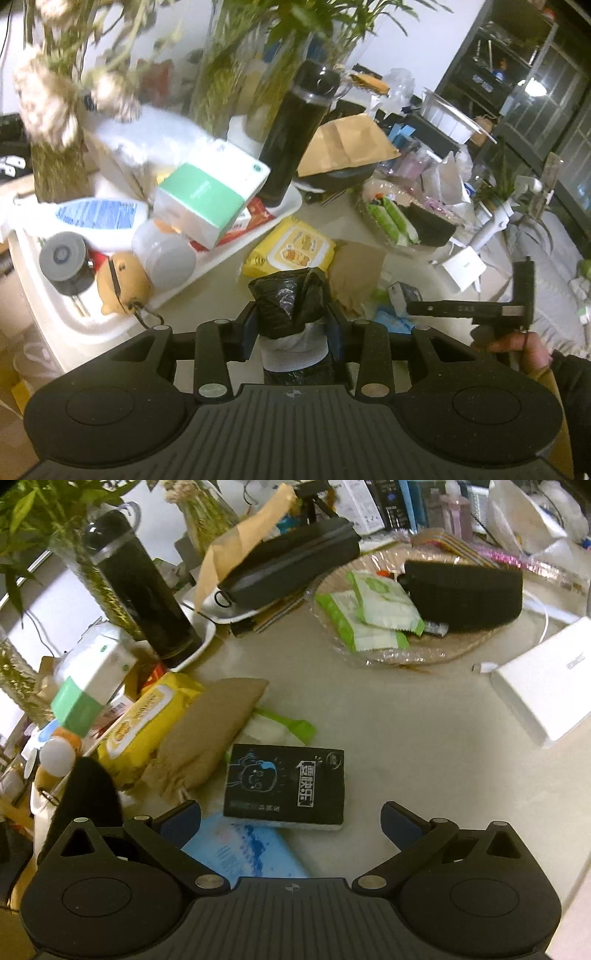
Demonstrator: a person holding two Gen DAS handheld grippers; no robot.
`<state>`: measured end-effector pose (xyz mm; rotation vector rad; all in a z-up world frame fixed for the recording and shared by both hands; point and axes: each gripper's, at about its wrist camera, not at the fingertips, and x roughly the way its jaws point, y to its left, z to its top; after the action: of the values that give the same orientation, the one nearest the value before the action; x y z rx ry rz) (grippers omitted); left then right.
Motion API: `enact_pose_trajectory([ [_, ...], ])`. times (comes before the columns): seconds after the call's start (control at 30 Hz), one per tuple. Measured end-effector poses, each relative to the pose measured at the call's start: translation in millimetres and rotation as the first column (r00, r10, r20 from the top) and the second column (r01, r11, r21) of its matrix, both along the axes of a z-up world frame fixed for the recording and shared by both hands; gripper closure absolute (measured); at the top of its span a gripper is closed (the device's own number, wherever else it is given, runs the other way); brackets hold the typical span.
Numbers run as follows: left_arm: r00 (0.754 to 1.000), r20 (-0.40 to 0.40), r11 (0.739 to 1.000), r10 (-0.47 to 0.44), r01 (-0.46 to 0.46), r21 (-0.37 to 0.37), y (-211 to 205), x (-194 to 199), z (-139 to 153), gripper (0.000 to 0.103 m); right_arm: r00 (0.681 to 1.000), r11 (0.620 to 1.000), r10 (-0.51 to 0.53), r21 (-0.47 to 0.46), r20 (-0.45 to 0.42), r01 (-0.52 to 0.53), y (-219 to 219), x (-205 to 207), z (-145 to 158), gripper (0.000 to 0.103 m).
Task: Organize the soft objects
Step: 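Grasp the black white-banded bundle with the left tool while the right tool grasps the black package, then carry the bundle to the box and open the left tool while the right tool carries the package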
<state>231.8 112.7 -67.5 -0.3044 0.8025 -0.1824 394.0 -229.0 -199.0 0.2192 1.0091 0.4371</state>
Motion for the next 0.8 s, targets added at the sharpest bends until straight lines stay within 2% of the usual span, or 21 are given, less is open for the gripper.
enact_pose_trajectory([
  [0.13,1.000,0.015,1.000,-0.008,0.008,0.000,-1,-3,5,0.066,1.000,1.000,0.003,-0.020,-0.001,-0.003,6,5,-7,0.002],
  [0.2,1.000,0.025,1.000,-0.013,0.012,0.009,-2,-5,6,0.066,1.000,1.000,0.013,-0.017,-0.005,-0.013,8,7,-8,0.015],
  [0.23,0.999,0.033,1.000,-0.014,0.014,0.016,-2,-5,7,0.066,1.000,1.000,0.017,-0.012,-0.009,-0.018,9,7,-9,0.027],
  [0.47,0.999,0.053,0.999,-0.008,0.006,0.032,-3,-16,14,0.066,0.999,1.000,0.007,0.001,0.044,-0.007,0,-1,5,0.030],
  [0.8,0.995,0.097,0.998,-0.012,0.006,0.062,-11,-39,35,0.066,0.991,0.999,0.041,0.015,0.127,-0.044,-26,-46,65,0.030],
])
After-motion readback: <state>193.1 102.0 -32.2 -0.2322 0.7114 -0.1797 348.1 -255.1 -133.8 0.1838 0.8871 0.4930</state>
